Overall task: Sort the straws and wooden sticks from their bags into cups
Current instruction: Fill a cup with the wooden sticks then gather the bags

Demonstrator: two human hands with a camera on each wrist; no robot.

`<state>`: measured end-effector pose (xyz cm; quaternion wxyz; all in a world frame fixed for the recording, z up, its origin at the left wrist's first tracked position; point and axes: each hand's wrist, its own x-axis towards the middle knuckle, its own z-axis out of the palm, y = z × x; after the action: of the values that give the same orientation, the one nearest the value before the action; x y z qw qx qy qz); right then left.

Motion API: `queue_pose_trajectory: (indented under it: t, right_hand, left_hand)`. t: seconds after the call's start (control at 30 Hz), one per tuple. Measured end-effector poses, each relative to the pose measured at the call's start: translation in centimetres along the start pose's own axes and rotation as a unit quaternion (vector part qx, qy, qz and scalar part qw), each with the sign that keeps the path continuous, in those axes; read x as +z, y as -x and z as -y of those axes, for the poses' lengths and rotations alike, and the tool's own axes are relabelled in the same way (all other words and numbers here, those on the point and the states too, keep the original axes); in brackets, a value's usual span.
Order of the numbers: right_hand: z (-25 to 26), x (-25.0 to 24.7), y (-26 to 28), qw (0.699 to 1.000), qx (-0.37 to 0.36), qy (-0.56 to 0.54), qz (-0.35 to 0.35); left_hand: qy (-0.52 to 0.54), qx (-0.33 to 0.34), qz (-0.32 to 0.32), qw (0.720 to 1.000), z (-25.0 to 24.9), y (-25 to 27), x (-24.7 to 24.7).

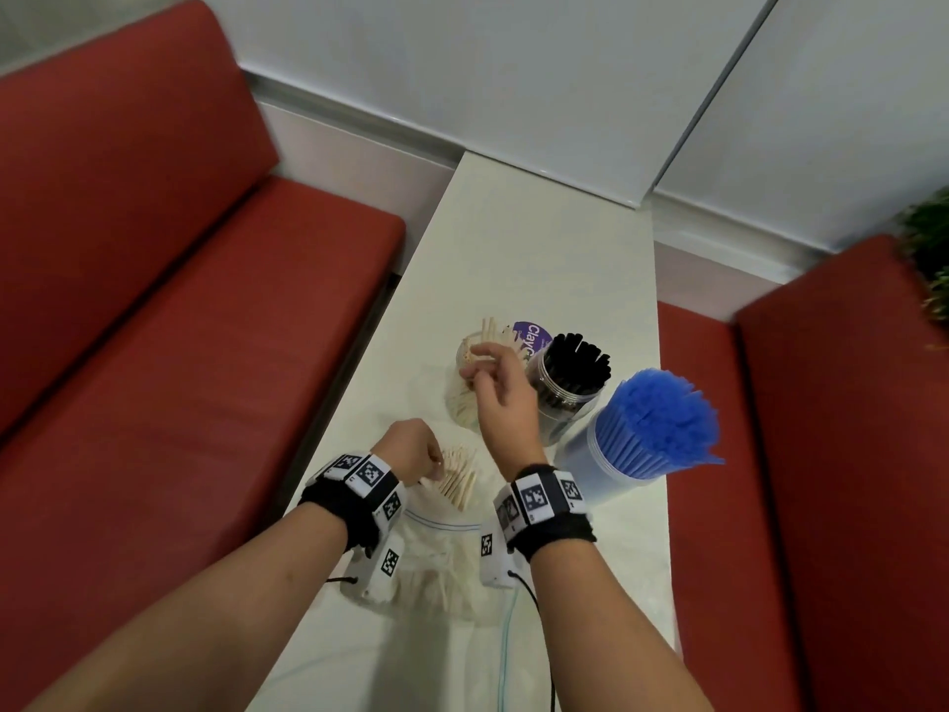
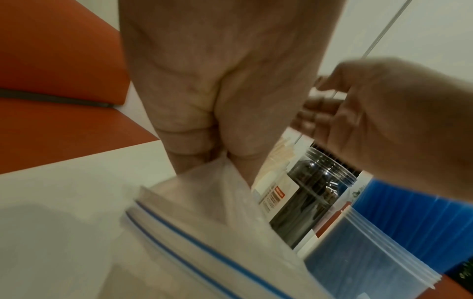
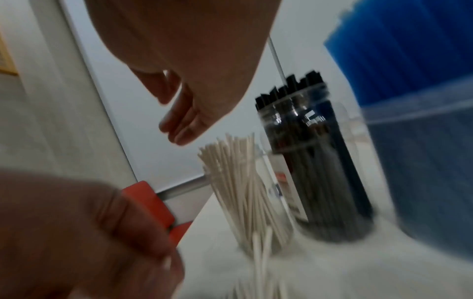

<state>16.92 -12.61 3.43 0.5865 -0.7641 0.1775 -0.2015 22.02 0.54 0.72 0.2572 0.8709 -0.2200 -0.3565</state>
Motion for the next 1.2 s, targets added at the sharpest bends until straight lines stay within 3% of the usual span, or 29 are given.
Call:
queue_pose_trajectory:
  t: [0.07, 0.2, 0.3, 0.4, 0.53, 0.63, 0.77, 0.87, 1.0, 1.1, 1.2]
  right_hand:
    - [-1.5, 0.2, 2.2, 0.992, 0.094, -0.057, 0.058]
    - [-4.2, -0.1, 6.0, 0.947, 0.243, -0.103, 0.185]
    - [-5.5, 0.0, 7.2, 0.926, 0.274, -0.063, 0.25]
    - [-6.0, 0.6, 7.4, 0.924, 0.253, 0.019, 0.285]
    - [-6.6, 1.0, 7.6, 0.938, 0.227, 0.055, 0.257]
    - [-6.0, 1.0, 7.4, 0.943, 0.234, 0.034, 0.236]
    - [-5.0, 0.6, 7.1, 0.964, 0.203, -0.031, 0.171]
    - [-4.4, 0.4, 7.2, 0.971, 0.188, -0.107, 0.105]
    - [-2.5, -0.4, 7.0, 0.973, 0.183, -0.136, 0.04]
    - [0.7, -1.3, 6.1, 0.987, 0.115, -0.116, 0.005]
    - [5.2, -1.9, 4.5, 0.987, 0.054, -0.151, -0.013]
  left_hand:
    - [0.016, 0.006, -0.008, 1.0, 0.0, 0.3, -0.4]
    - [0.059, 0.019, -0.017, 0.998, -0.3, 0.9, -1.2]
    - [0.051, 0.045, -0.027, 0.997, -1.0, 1.2, -1.6]
    - [0.014, 0.063, -0.04, 0.997, -2.0, 1.6, -1.8]
    - [0.009, 0.11, -0.054, 0.992, -2.5, 2.0, -2.0]
    - [0.084, 0.153, -0.071, 0.982, -2.1, 2.4, -2.2]
    - [0.269, 0.105, -0.059, 0.955, -1.9, 2.9, -1.7]
    - [0.331, 0.074, -0.034, 0.94, -1.2, 3.1, -0.5]
    - [0.23, 0.054, -0.021, 0.971, 0.6, 3.0, 1.2]
    - [0.169, 0.023, -0.02, 0.985, 1.4, 2.7, 1.3]
    - [0.145, 0.053, -0.101, 0.983, 0.7, 2.8, 0.4]
